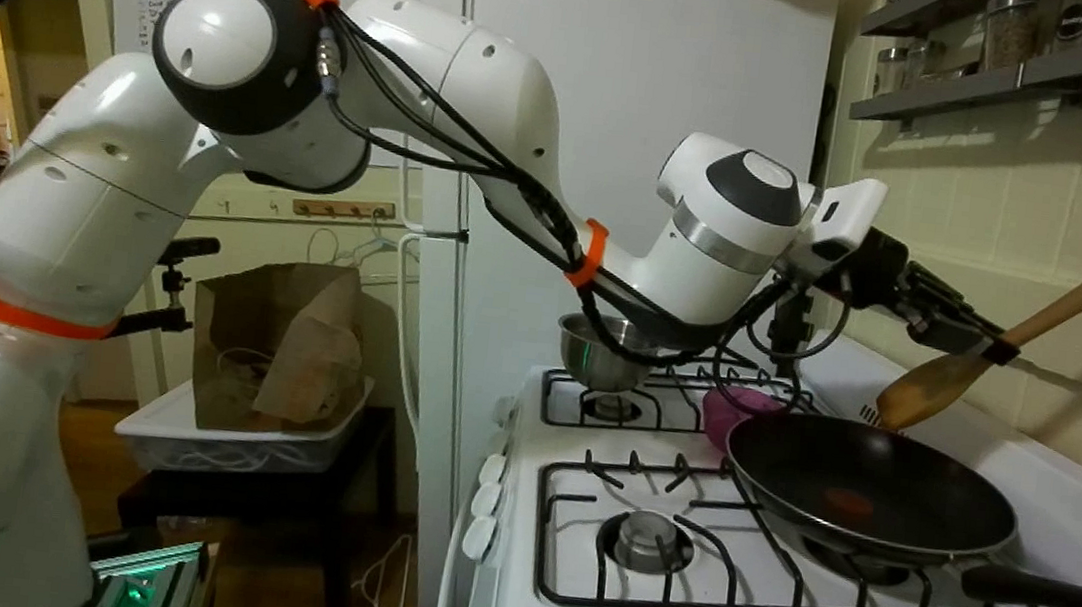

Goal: Use the cooking stick to stir the contents of the black pan

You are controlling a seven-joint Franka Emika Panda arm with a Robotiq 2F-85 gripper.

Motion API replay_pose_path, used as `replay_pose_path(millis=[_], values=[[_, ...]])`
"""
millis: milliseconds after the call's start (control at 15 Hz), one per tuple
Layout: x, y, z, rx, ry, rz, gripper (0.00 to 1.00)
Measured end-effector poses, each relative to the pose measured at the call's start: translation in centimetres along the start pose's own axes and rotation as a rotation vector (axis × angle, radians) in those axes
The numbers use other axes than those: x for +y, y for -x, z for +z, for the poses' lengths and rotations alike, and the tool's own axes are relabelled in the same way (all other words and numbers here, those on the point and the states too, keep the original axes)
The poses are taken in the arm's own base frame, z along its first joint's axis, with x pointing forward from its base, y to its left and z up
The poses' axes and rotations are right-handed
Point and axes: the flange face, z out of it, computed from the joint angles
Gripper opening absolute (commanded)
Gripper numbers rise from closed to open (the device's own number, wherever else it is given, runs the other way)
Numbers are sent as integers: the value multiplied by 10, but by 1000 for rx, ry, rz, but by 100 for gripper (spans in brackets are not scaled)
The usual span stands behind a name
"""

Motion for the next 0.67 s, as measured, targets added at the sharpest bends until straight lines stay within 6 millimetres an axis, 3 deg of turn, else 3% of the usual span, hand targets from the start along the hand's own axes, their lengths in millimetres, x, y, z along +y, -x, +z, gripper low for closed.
replay_pose_path(millis=[267, 667], values=[[5, -5, 1, 5, 5, -5, 6], [7, 32, 13, -32, 40, -53, 6]])
